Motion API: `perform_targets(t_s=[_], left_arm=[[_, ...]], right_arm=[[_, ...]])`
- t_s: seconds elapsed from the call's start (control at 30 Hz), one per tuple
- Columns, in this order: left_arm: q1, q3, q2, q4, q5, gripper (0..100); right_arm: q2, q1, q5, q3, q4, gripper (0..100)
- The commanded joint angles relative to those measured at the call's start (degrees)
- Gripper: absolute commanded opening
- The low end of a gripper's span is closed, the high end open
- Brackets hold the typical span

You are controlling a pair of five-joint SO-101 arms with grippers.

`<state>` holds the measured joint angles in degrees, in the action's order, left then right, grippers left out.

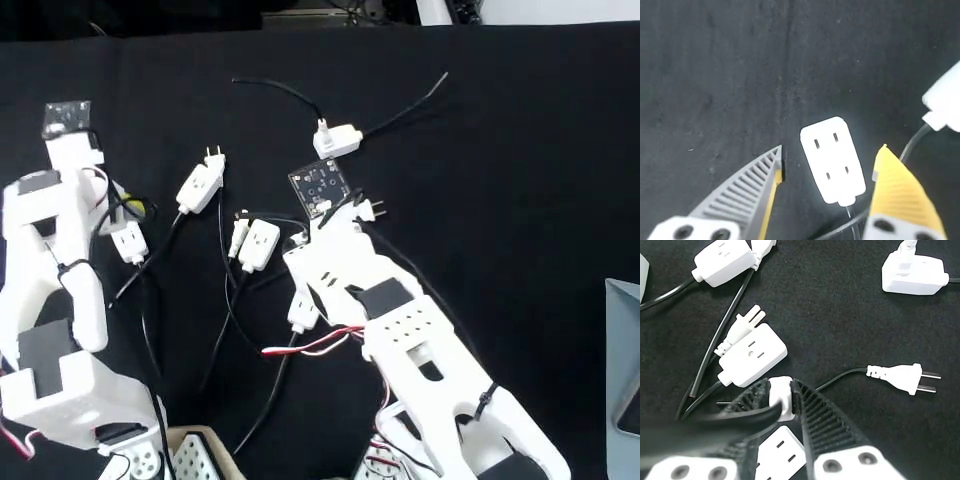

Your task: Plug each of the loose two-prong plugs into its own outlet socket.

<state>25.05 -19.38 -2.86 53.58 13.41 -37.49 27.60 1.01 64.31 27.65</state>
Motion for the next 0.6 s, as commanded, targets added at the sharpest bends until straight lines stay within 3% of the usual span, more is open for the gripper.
perform_targets(t_s=[0.0,0.2,0.47,0.57], left_arm=[[-0.22,-2.77,-2.46,-6.33,-0.53,29],[-0.57,-3.38,-5.01,-6.59,-0.53,27],[-5.05,-2.95,-4.92,-6.59,-0.35,7],[-7.60,-3.21,-4.92,-6.59,4.13,3]], right_arm=[[-1.45,-0.53,0.35,-0.31,-1.14,1.1],[-1.45,-0.53,0.35,-0.31,-1.14,1.1],[-1.45,-0.53,0.35,-0.31,-1.14,1.1],[-1.45,-0.53,0.35,-0.31,-1.14,1.1]])
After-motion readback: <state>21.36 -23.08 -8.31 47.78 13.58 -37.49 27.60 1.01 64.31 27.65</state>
